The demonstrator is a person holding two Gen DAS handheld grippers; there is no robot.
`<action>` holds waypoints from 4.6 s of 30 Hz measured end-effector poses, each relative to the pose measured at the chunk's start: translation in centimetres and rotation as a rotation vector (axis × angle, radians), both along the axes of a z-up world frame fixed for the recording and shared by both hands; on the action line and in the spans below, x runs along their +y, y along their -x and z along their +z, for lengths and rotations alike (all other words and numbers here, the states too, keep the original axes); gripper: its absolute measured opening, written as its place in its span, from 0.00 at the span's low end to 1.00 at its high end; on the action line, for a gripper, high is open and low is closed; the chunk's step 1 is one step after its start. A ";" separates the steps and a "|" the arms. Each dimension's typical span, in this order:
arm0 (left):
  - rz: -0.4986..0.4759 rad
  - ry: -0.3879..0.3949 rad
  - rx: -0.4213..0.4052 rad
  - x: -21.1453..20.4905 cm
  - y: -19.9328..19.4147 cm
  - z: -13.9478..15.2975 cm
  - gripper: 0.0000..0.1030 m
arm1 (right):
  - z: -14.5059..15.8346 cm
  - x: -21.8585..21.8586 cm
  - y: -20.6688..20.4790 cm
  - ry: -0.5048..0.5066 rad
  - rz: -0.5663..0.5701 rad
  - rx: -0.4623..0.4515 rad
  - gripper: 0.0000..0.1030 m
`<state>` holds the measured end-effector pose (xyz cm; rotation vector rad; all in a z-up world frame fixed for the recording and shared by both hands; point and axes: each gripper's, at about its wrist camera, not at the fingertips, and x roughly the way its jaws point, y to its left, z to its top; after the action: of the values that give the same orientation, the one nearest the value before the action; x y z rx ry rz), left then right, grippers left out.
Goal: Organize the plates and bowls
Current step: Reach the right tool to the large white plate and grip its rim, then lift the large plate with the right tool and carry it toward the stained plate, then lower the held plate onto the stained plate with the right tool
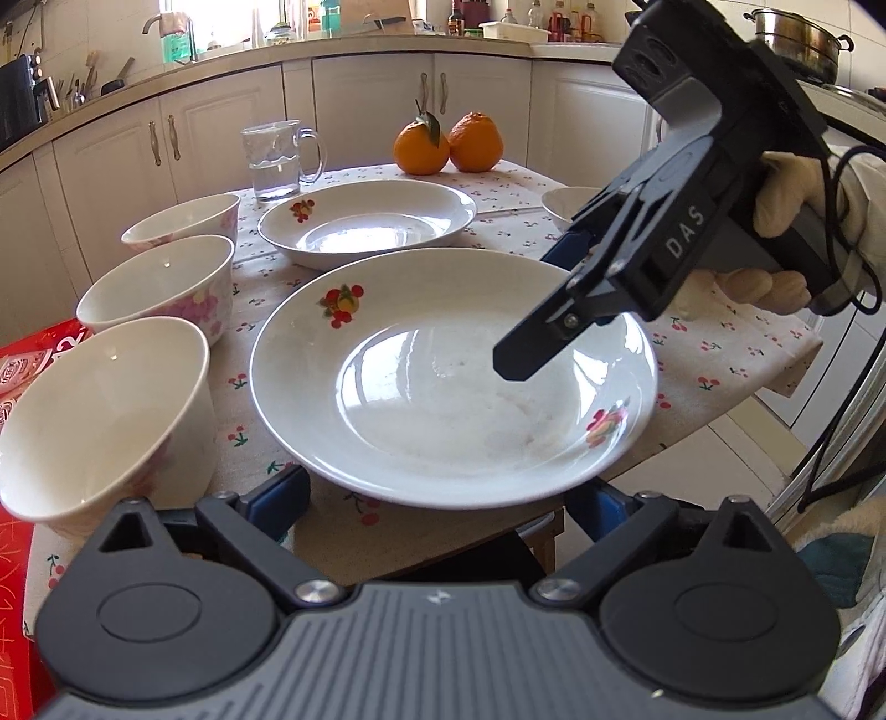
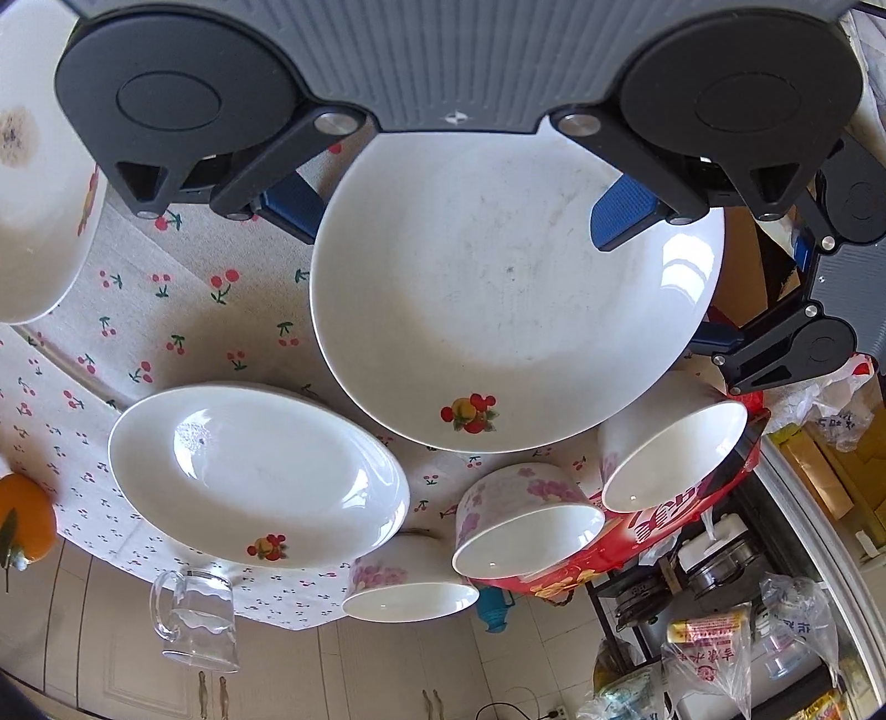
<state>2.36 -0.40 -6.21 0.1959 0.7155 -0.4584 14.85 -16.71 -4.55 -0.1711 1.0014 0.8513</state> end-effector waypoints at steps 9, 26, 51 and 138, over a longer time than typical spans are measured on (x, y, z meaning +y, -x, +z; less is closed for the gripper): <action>-0.009 -0.004 -0.006 0.0 0.0 0.1 0.92 | 0.1 1.2 -2.4 -0.003 0.064 0.023 0.95; -0.008 -0.018 -0.007 -0.3 0.0 0.2 0.91 | 0.4 1.8 -6.4 -0.034 0.130 0.149 0.82; -0.056 -0.040 -0.003 -0.6 -0.3 0.9 0.84 | 0.9 1.5 -5.2 0.022 0.125 0.120 0.83; -0.509 -0.054 0.055 -17.7 -12.5 2.8 0.84 | 2.5 -22.6 -5.0 -0.039 -0.463 0.011 0.83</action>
<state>14.87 -18.09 -3.45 0.4211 0.7313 -0.9327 19.80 -39.35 -2.02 0.0984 0.9817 0.4481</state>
